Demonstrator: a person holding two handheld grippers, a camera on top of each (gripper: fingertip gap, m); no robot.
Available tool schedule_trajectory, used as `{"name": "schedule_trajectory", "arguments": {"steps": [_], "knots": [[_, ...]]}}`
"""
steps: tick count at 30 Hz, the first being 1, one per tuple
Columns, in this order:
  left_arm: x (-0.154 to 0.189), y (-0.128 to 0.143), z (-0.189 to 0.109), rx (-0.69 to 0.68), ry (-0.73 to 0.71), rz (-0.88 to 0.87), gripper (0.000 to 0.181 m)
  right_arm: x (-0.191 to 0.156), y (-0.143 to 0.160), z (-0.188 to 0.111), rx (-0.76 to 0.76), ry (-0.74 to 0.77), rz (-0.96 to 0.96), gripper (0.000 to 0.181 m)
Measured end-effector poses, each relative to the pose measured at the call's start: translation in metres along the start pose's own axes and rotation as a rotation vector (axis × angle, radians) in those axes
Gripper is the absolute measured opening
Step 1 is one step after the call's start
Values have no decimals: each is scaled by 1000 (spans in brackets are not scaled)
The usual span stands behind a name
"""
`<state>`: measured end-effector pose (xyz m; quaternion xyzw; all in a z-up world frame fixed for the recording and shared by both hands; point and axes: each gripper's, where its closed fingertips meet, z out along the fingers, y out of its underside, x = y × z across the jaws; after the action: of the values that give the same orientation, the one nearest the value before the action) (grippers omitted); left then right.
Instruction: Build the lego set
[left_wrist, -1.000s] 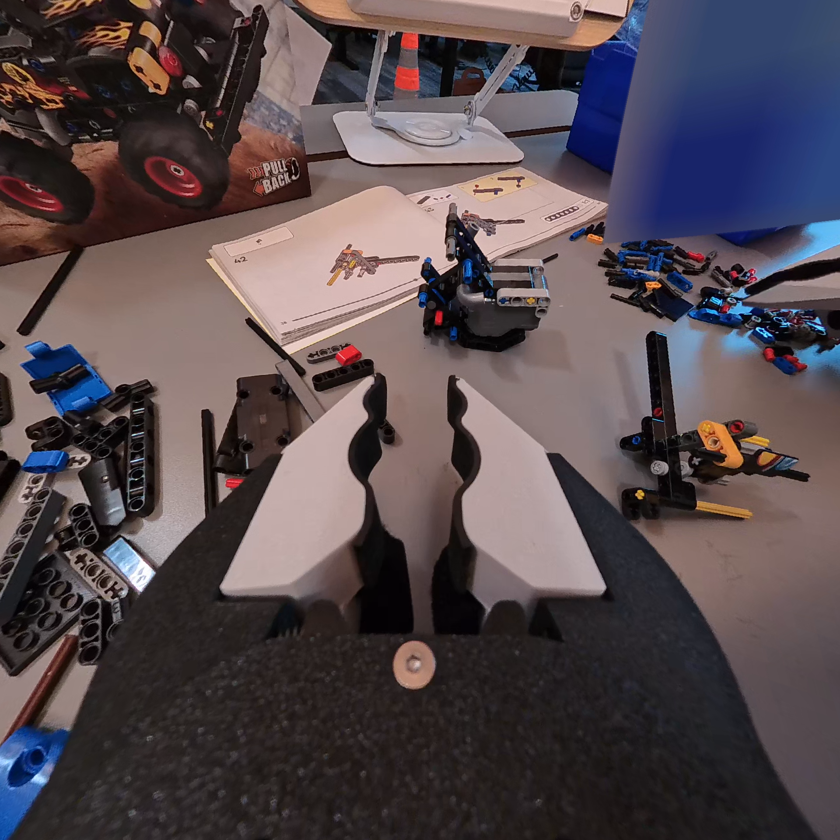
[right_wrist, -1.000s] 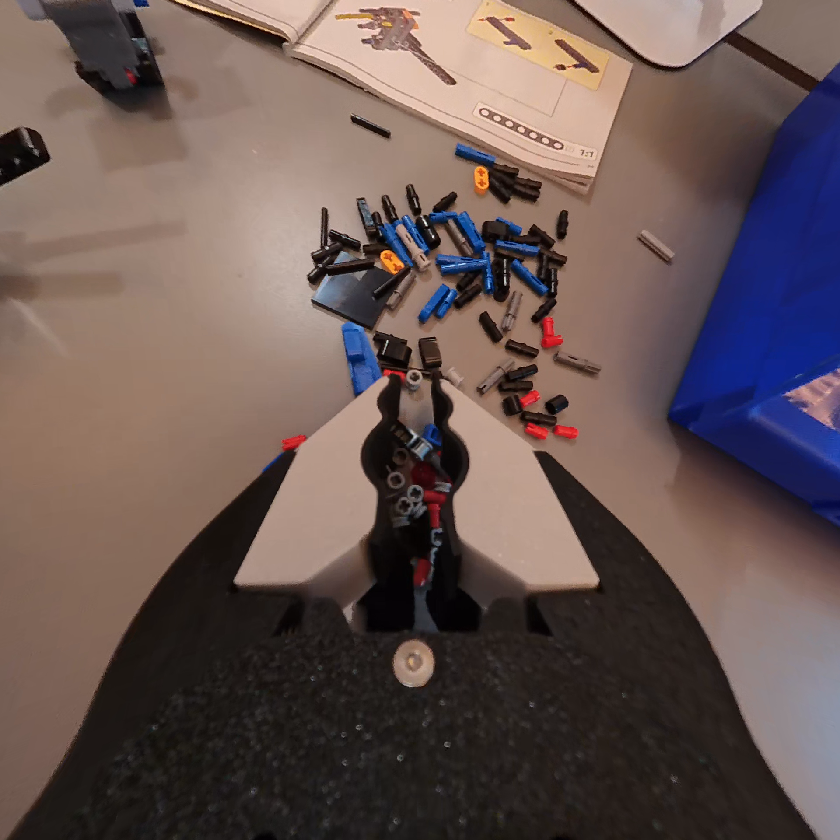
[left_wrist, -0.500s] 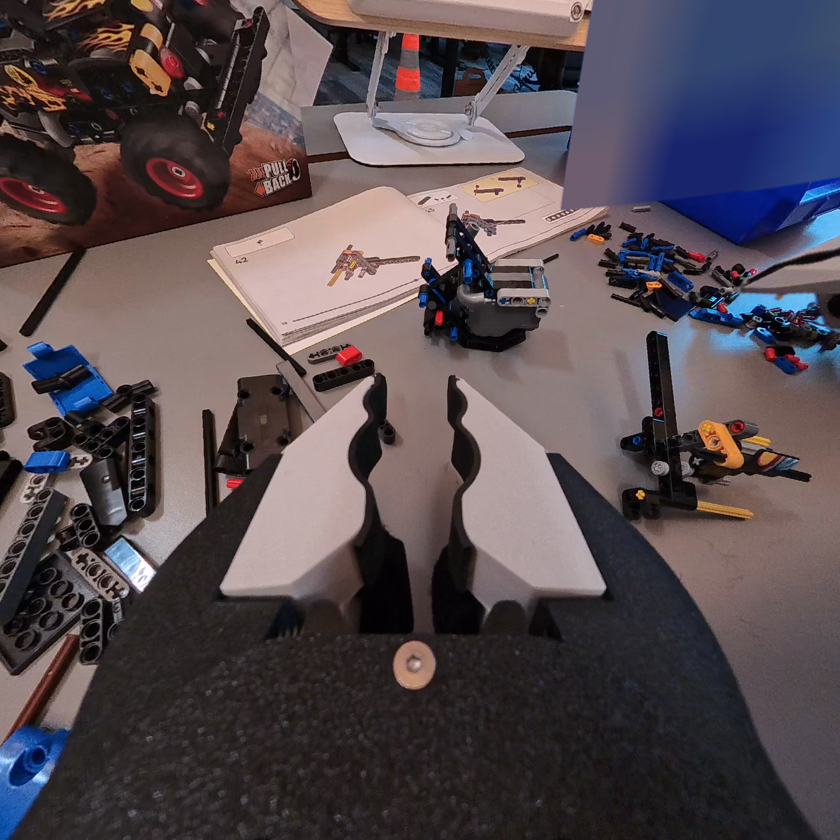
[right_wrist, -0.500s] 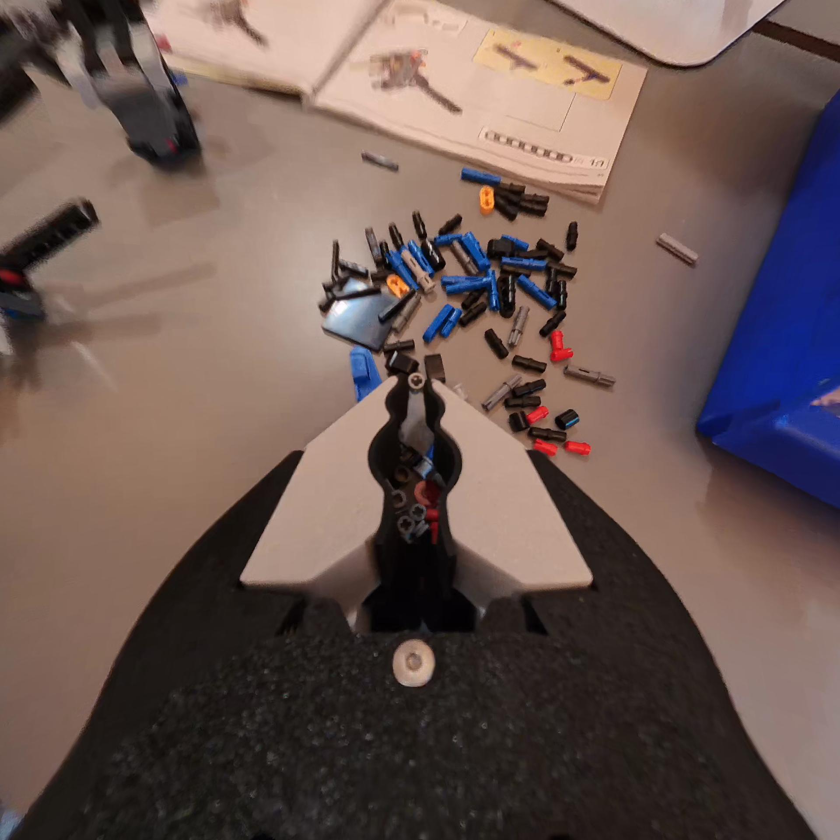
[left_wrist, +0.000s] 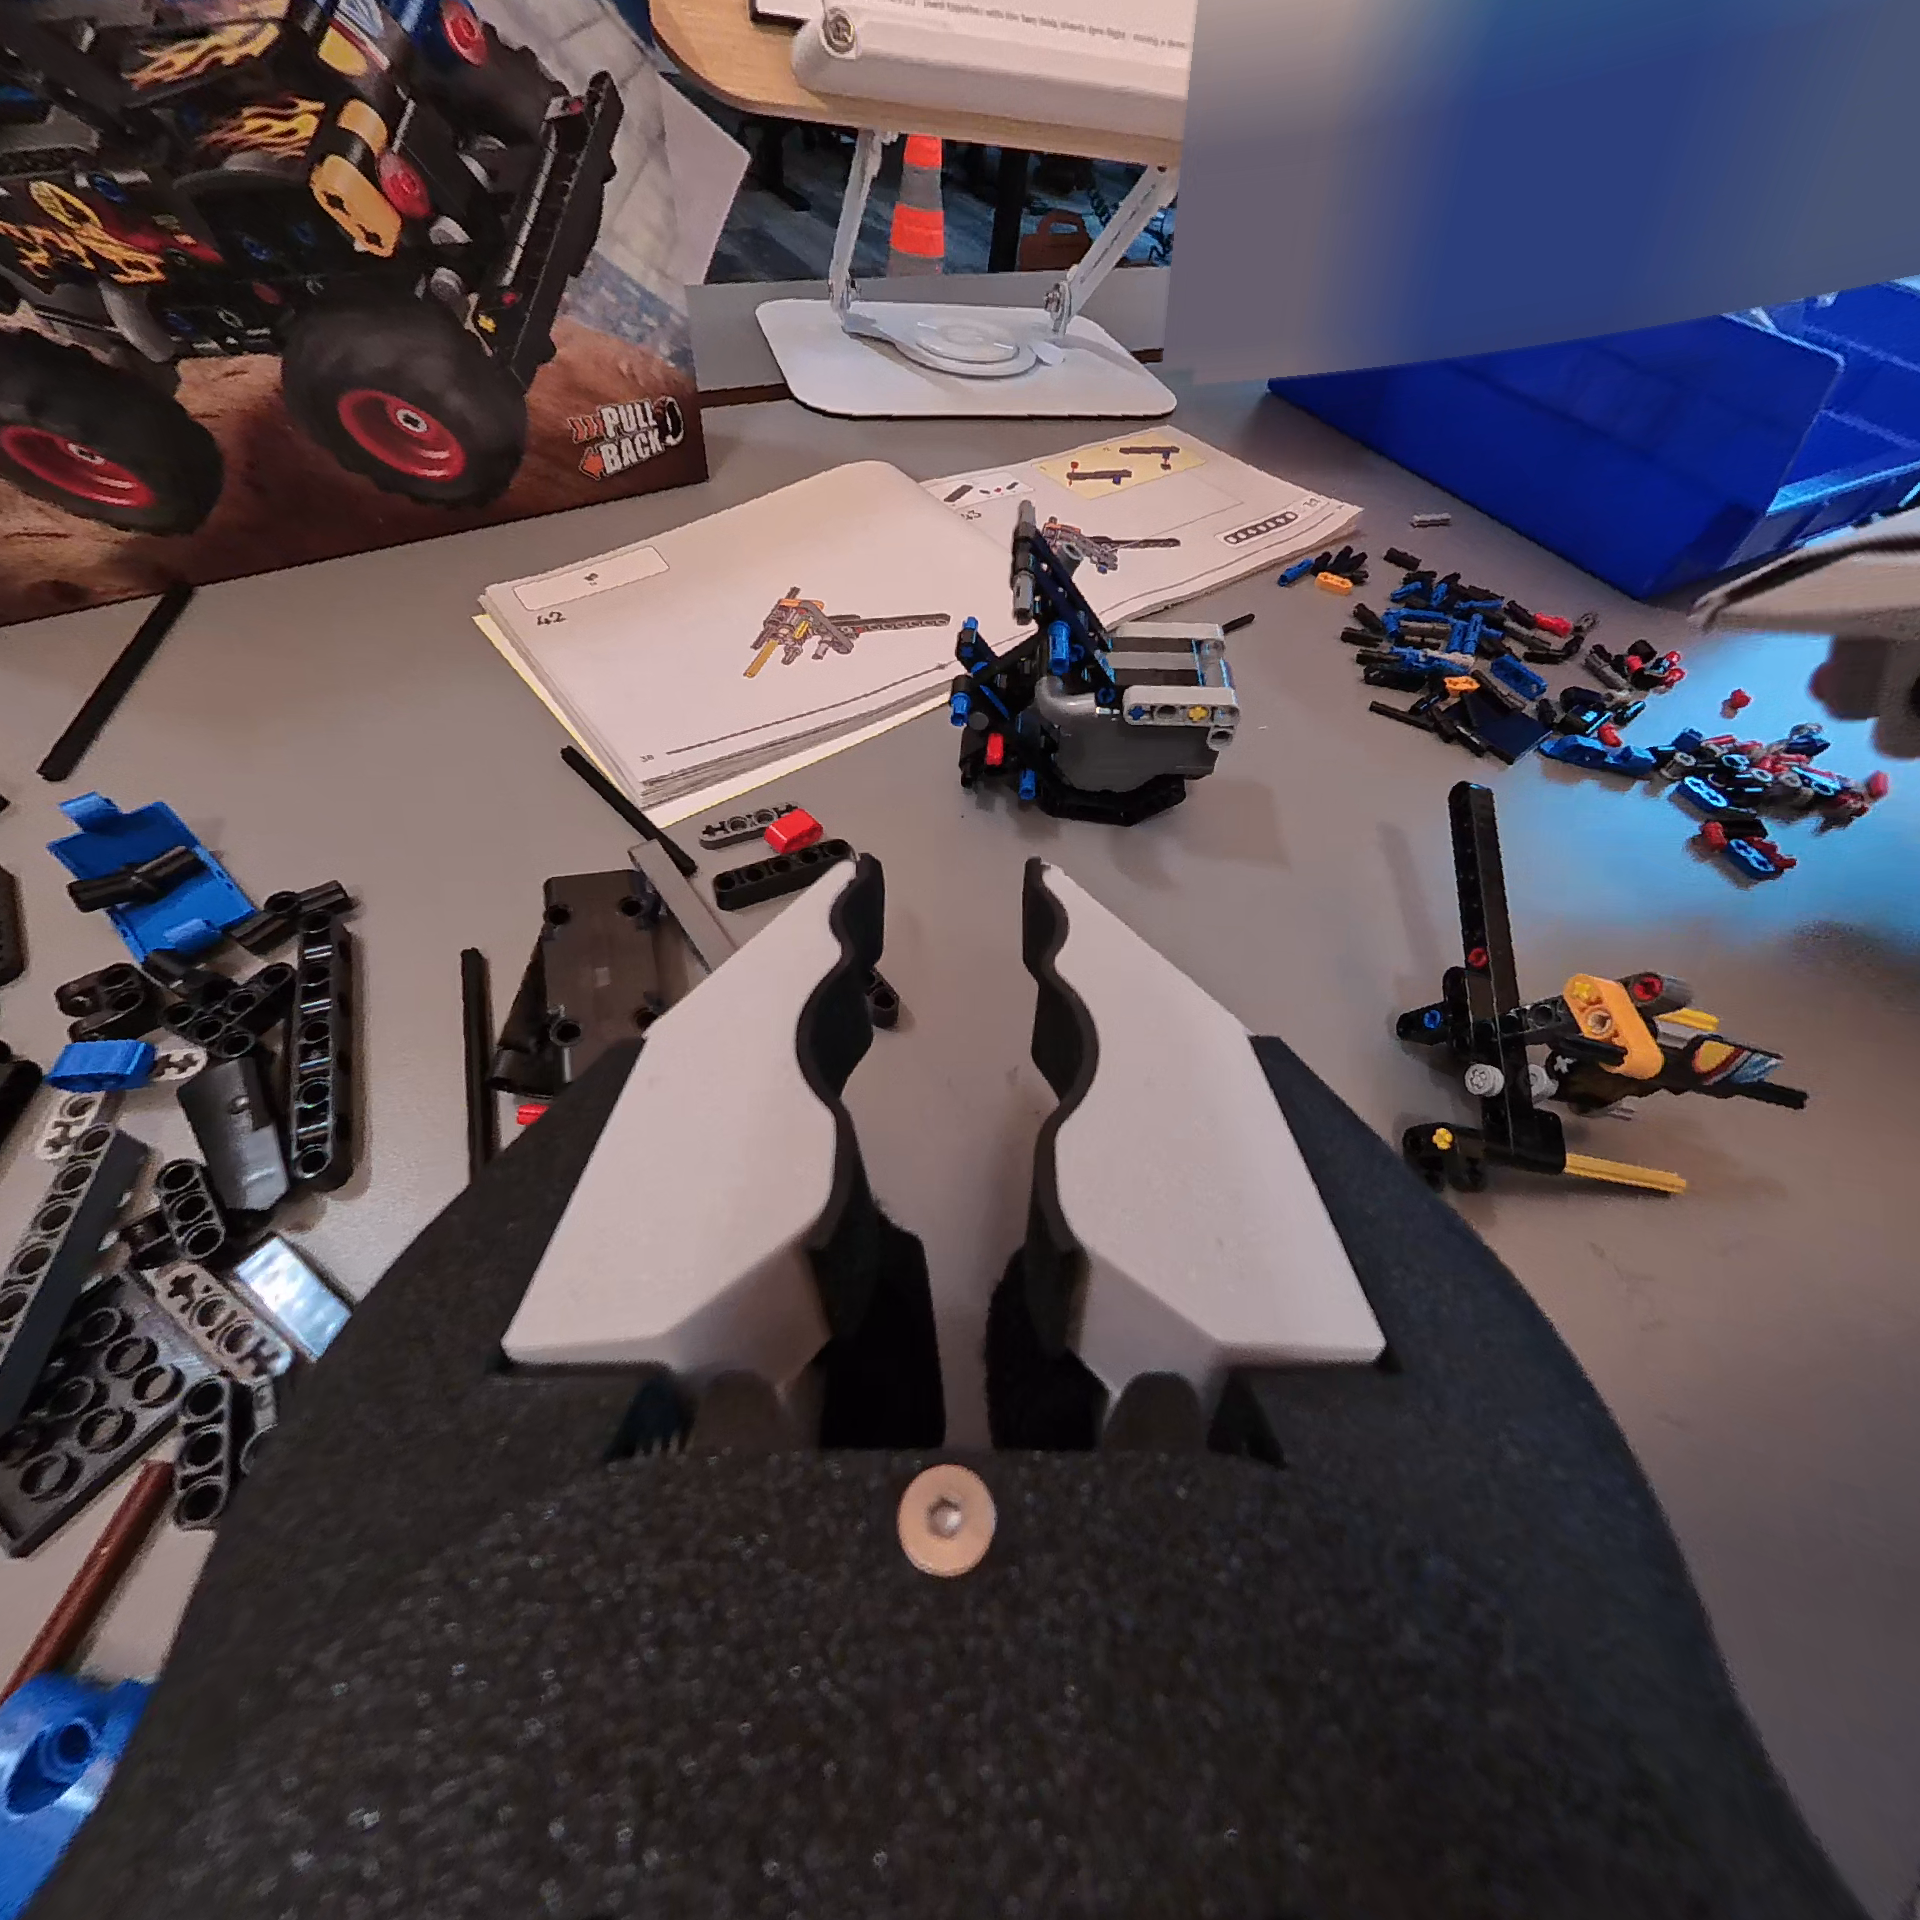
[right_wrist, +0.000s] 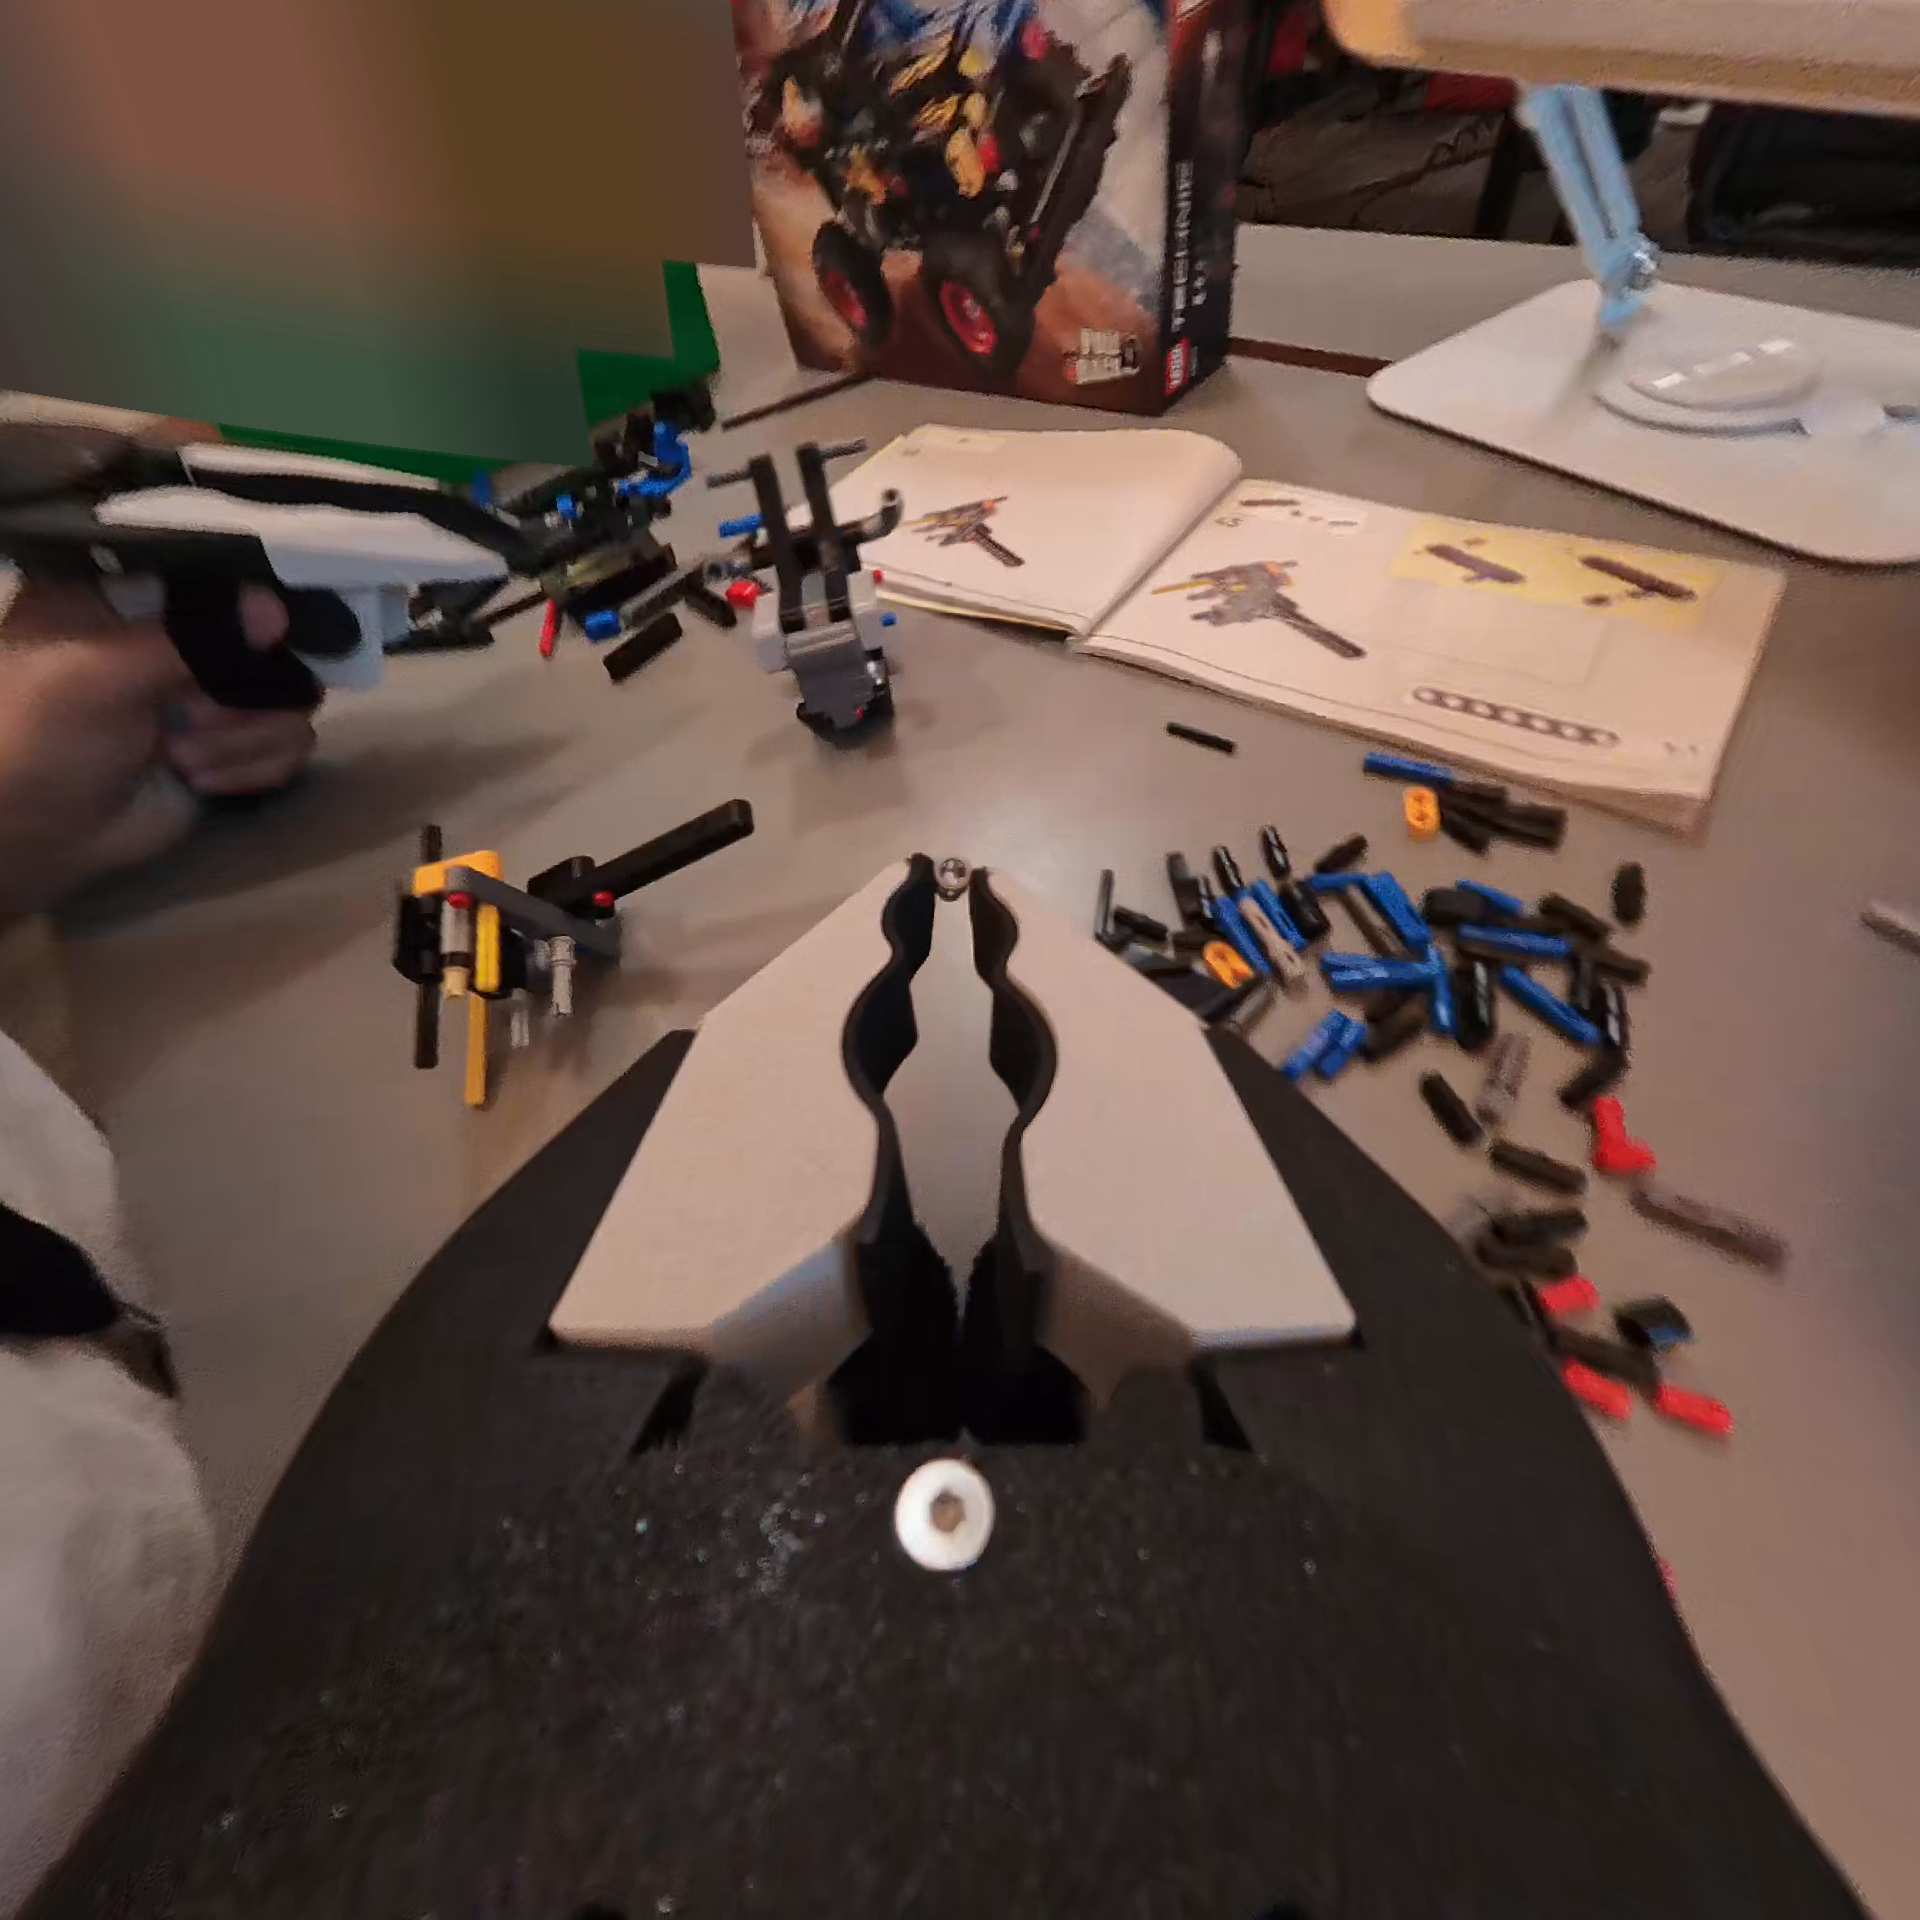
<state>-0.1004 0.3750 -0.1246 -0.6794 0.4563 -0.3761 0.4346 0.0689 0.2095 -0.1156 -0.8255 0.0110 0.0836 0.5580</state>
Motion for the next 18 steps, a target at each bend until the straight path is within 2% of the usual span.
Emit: {"name": "schedule_trajectory", "arguments": {"steps": [7, 18], "knots": [[-4, -3, -1, 18, -9, -13, 25, -23, 13, 54, -163, -35, -148, 6], [1, -3, 1, 17, 26, 8, 25, -12, 4, 83, -270, -39, -222, 6]]}}
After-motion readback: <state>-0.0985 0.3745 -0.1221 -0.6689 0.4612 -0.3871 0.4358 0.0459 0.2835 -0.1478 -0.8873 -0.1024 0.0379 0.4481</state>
